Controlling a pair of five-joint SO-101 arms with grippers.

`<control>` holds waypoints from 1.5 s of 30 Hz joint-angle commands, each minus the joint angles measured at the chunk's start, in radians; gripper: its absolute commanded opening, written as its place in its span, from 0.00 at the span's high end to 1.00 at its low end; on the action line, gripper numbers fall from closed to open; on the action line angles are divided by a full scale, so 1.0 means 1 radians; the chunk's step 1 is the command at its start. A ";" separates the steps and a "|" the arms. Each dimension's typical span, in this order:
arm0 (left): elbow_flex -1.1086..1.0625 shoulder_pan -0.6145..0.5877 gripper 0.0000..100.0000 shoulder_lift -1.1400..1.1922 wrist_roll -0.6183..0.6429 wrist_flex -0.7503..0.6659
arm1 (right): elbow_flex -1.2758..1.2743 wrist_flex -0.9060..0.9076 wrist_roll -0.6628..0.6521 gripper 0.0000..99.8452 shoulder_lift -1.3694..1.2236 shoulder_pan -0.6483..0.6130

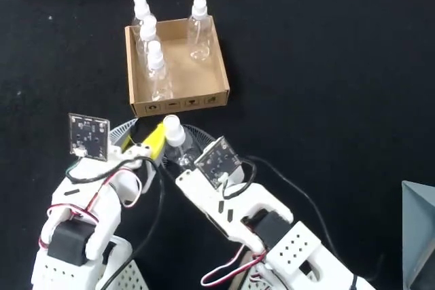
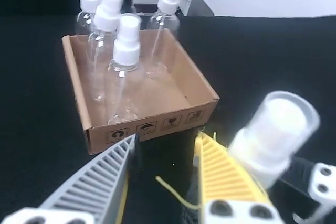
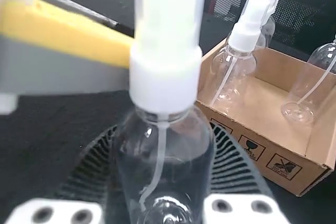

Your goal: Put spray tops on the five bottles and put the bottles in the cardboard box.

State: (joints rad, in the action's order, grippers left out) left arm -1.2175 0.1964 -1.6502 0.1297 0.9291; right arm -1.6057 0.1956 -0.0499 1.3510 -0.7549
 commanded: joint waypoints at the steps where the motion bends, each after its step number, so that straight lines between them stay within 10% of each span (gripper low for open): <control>1: 0.021 -0.074 0.83 -0.014 0.054 -0.014 | 0.036 -0.029 0.003 0.88 0.028 -0.011; 32: -0.033 -0.255 0.83 -0.014 0.052 -0.025 | 0.321 0.140 0.012 0.89 0.025 0.147; 45: -0.033 -0.255 0.83 -0.014 0.052 -0.025 | 0.535 0.097 0.012 0.88 -0.349 0.245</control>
State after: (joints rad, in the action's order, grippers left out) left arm -1.2681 -0.0506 -1.6502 0.1741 0.9291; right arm -1.1669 0.3322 -0.0437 1.0871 -0.5508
